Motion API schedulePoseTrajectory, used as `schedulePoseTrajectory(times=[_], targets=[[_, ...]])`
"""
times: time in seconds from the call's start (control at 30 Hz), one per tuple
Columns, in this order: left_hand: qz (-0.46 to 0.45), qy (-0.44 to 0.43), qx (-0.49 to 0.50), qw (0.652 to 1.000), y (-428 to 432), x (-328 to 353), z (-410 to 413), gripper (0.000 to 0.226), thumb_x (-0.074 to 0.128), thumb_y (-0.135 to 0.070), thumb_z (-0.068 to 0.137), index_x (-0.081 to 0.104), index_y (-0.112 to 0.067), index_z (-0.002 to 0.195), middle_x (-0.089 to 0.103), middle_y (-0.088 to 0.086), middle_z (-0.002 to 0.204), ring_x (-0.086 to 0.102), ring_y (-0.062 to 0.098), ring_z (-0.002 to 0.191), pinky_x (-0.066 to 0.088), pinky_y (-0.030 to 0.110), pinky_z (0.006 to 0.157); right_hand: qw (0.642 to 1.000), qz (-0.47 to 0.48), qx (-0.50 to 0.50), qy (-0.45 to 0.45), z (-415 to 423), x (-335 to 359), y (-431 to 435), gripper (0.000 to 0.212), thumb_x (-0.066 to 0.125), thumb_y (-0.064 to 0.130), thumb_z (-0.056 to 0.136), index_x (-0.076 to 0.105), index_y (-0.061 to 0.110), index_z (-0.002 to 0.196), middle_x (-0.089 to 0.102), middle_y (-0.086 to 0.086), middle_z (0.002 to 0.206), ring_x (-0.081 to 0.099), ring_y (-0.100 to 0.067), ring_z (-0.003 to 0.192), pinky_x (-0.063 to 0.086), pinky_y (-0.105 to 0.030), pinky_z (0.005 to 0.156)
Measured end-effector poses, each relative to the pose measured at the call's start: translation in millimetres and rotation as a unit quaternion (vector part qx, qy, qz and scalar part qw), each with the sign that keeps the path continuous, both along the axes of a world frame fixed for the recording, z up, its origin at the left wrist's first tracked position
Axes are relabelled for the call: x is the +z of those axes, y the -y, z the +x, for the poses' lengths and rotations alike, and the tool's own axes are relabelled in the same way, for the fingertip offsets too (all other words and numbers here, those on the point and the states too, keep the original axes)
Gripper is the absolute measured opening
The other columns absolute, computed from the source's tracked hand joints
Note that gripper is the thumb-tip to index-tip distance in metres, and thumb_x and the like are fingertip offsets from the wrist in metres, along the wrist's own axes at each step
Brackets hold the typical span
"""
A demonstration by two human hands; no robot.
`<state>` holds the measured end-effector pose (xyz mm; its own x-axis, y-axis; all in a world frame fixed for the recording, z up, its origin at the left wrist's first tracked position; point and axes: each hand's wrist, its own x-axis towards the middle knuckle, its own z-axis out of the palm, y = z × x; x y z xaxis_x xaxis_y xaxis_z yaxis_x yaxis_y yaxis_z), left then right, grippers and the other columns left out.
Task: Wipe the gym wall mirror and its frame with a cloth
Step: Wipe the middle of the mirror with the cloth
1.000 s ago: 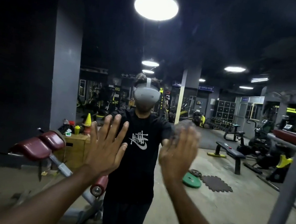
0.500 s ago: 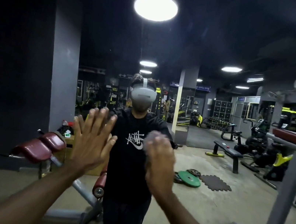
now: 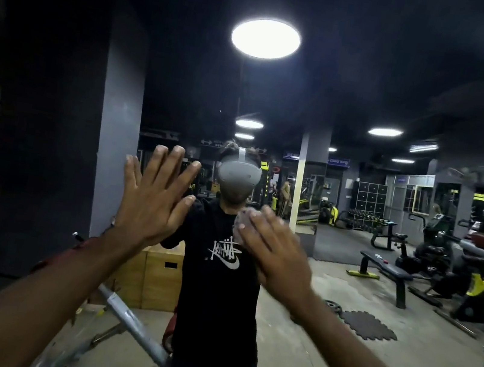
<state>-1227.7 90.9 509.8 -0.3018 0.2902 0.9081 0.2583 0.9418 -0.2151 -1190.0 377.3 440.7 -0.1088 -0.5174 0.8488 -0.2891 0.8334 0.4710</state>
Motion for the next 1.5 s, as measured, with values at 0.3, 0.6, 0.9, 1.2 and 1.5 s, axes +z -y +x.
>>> schedulePoseTrajectory(times=[0.3,0.6,0.9,1.2,1.5], targets=[[-0.005,-0.027,-0.019,0.999,3.8,-2.4,-8.2,0.071,0.032,-0.051,0.100,0.012,-0.026,0.164,-0.007,0.004,0.172,-0.008,0.027,0.158,-0.022,0.058,0.118,0.933,-0.356,-0.016,-0.056,0.0,146.5,29.9,0.068,0.052,0.005,0.094,0.035,0.025,0.156,0.031,-0.003,0.164,0.022,-0.029,0.154,0.024,-0.057,0.122],[-0.005,0.006,-0.034,0.999,8.5,-116.2,3.5,0.067,0.032,-0.044,0.104,0.018,-0.017,0.163,0.003,0.011,0.172,0.004,0.032,0.158,-0.001,0.061,0.124,0.995,0.088,-0.038,0.040,9.6,-84.5,14.9,0.058,0.045,0.014,0.097,0.042,0.018,0.155,0.031,-0.009,0.166,0.018,-0.032,0.156,0.018,-0.048,0.124],[0.024,0.034,0.002,0.999,43.8,-81.1,5.7,0.071,0.024,-0.057,0.102,0.014,-0.023,0.164,-0.009,0.010,0.171,-0.013,0.030,0.157,-0.018,0.060,0.120,0.955,-0.294,-0.031,-0.016,4.3,34.0,27.5,0.086,0.071,0.005,0.085,0.030,0.022,0.159,0.027,-0.007,0.166,0.009,-0.023,0.154,0.019,-0.049,0.120],[-0.015,0.041,0.003,0.999,66.1,-127.9,7.0,0.071,0.033,-0.048,0.102,0.016,-0.016,0.163,-0.001,0.014,0.171,0.003,0.037,0.157,0.002,0.068,0.121,0.967,-0.241,-0.060,0.051,-0.4,-61.9,58.3,0.075,0.067,0.007,0.090,0.032,0.015,0.155,0.031,-0.013,0.164,0.031,-0.036,0.148,0.027,-0.048,0.121],[-0.010,0.032,0.020,0.999,83.1,-139.8,7.9,0.068,0.033,-0.045,0.102,0.023,-0.014,0.162,0.001,0.014,0.171,0.005,0.035,0.158,-0.007,0.062,0.123,0.966,-0.253,0.001,0.056,-9.7,-114.3,154.9,0.072,0.067,0.010,0.089,0.039,0.006,0.155,0.029,-0.015,0.165,0.019,-0.032,0.156,0.032,-0.061,0.117]])
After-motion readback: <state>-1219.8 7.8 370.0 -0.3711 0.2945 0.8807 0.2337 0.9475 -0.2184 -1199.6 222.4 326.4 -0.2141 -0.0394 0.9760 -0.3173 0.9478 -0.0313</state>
